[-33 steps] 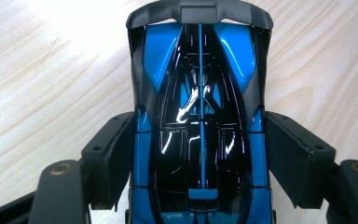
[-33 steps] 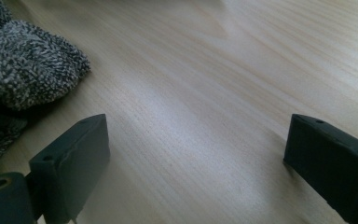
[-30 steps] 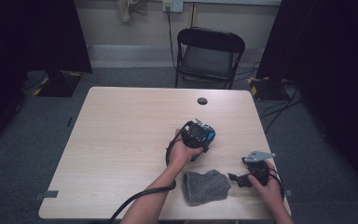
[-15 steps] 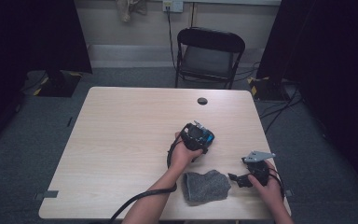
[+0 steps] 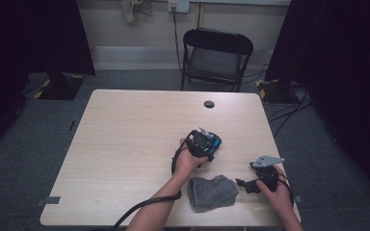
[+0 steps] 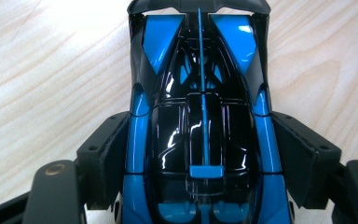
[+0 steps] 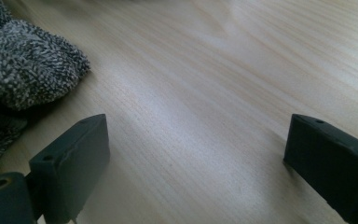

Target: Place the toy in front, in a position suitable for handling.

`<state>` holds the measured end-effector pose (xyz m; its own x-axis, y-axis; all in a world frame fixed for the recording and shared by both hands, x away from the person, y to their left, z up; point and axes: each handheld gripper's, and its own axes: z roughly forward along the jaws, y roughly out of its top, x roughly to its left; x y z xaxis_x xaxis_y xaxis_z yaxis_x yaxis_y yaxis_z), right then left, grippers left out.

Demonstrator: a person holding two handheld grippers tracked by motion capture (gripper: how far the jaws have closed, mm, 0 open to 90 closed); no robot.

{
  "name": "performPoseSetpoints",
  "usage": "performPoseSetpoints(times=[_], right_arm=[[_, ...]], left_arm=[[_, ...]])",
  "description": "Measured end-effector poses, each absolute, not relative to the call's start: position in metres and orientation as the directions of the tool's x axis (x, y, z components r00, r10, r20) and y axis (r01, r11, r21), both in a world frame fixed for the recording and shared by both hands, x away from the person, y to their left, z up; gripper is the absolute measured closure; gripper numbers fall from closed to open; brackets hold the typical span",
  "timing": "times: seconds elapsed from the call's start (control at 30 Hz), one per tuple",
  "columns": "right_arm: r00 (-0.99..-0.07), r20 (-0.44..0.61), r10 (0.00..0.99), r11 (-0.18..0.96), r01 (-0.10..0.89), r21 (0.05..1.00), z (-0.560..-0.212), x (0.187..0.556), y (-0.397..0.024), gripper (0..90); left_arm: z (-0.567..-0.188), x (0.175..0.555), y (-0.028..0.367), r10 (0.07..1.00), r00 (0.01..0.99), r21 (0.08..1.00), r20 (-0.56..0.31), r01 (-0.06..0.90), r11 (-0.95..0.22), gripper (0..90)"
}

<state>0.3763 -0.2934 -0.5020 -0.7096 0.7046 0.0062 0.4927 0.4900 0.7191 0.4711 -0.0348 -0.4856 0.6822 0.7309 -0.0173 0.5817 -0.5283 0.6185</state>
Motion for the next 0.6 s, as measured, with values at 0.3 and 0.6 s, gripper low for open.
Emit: performPoseSetpoints(times=[0.3, 0.6], right_arm=[[-0.710, 0.007, 0.705, 0.489, 0.493, 0.719, -0.502, 0.376, -0.293, 6.1], [-0.710, 0.007, 0.705, 0.489, 0.493, 0.719, -0.502, 0.376, -0.293, 6.1]], left_arm=[[-0.479, 0.472, -0.034, 0.732, 0.681, 0.596, -0.015, 0.594, -0.540, 26.0], [-0.468, 0.472, -0.026, 0.733, 0.680, 0.598, -0.003, 0.589, -0.544, 26.0]])
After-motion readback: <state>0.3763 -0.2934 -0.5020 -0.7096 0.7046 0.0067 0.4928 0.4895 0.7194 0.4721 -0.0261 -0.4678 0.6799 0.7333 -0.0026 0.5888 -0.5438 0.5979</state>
